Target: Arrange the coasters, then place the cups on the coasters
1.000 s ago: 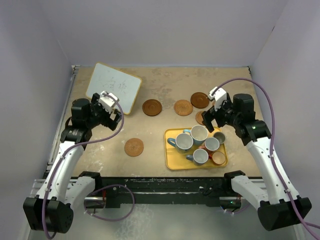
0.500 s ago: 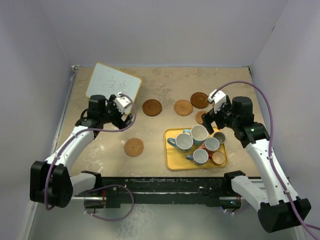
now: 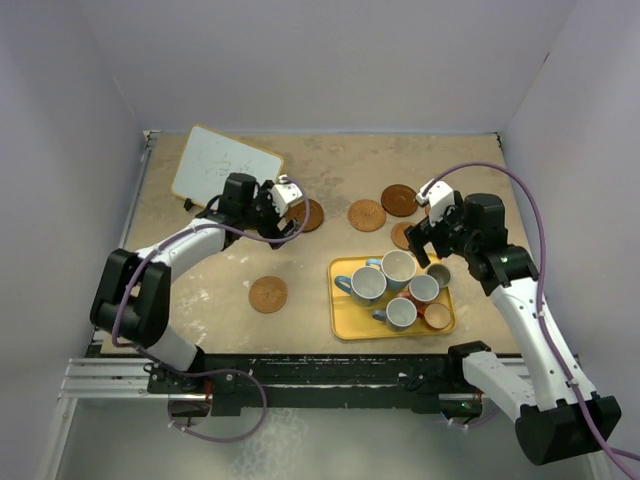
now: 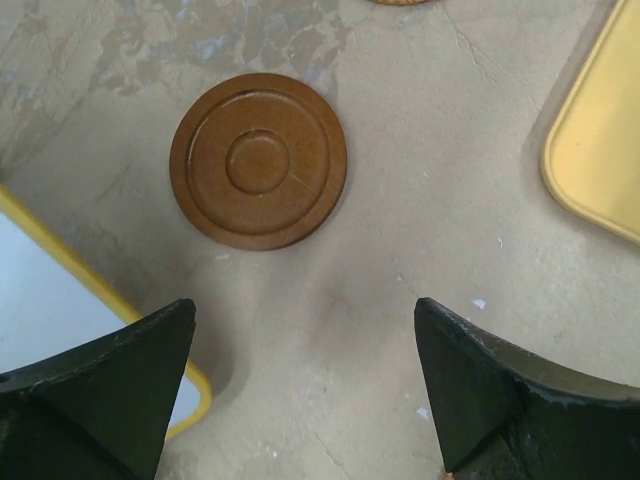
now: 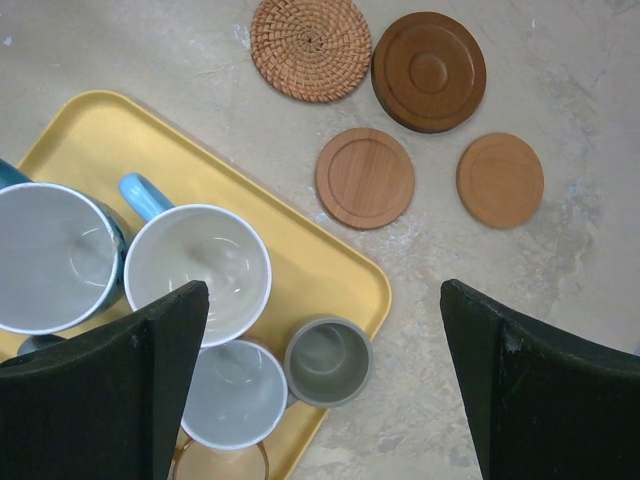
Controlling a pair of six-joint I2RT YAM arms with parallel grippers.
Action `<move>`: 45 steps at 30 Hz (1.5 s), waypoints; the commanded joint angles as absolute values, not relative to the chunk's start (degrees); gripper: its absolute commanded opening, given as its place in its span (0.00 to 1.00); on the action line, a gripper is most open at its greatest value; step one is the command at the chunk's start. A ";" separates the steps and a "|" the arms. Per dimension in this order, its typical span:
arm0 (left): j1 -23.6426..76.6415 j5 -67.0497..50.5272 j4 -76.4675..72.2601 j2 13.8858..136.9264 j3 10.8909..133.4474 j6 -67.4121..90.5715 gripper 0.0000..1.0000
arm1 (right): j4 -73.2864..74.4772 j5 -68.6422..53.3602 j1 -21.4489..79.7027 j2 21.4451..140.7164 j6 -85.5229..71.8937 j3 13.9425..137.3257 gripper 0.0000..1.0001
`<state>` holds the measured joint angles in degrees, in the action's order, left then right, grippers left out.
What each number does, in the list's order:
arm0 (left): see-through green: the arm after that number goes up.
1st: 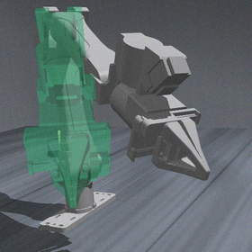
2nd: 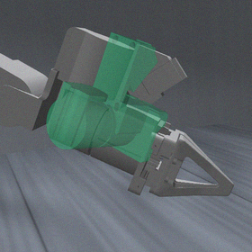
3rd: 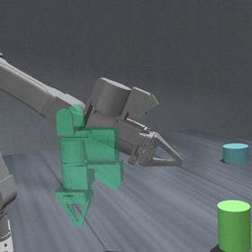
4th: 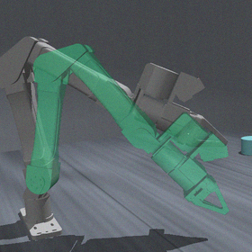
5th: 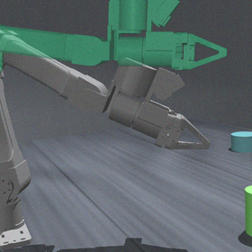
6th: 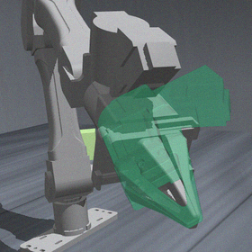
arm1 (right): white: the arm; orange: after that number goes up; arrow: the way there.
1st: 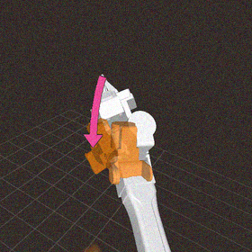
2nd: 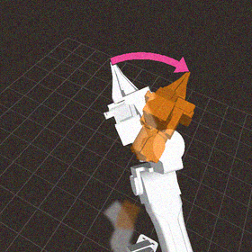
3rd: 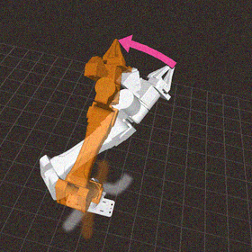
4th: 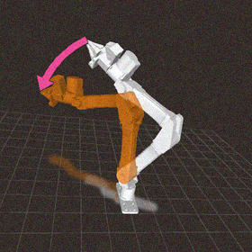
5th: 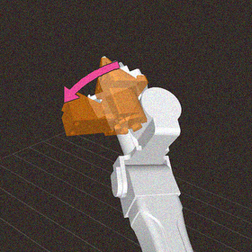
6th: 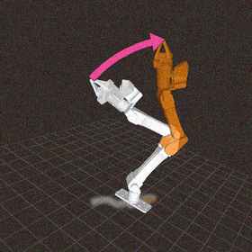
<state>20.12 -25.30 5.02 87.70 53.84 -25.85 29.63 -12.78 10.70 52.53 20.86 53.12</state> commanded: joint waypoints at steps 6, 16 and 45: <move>23.52 -23.57 1.41 100.89 63.42 -24.35 0.83 | 27.71 -11.60 9.93 53.59 22.31 52.93 1.00; 24.87 -22.07 5.04 113.47 74.15 -24.41 0.77 | 27.93 -11.51 9.93 54.12 22.59 52.99 1.00; 27.85 -23.89 20.14 132.32 102.16 -26.28 0.53 | 22.45 -0.71 9.93 66.17 15.78 59.87 1.00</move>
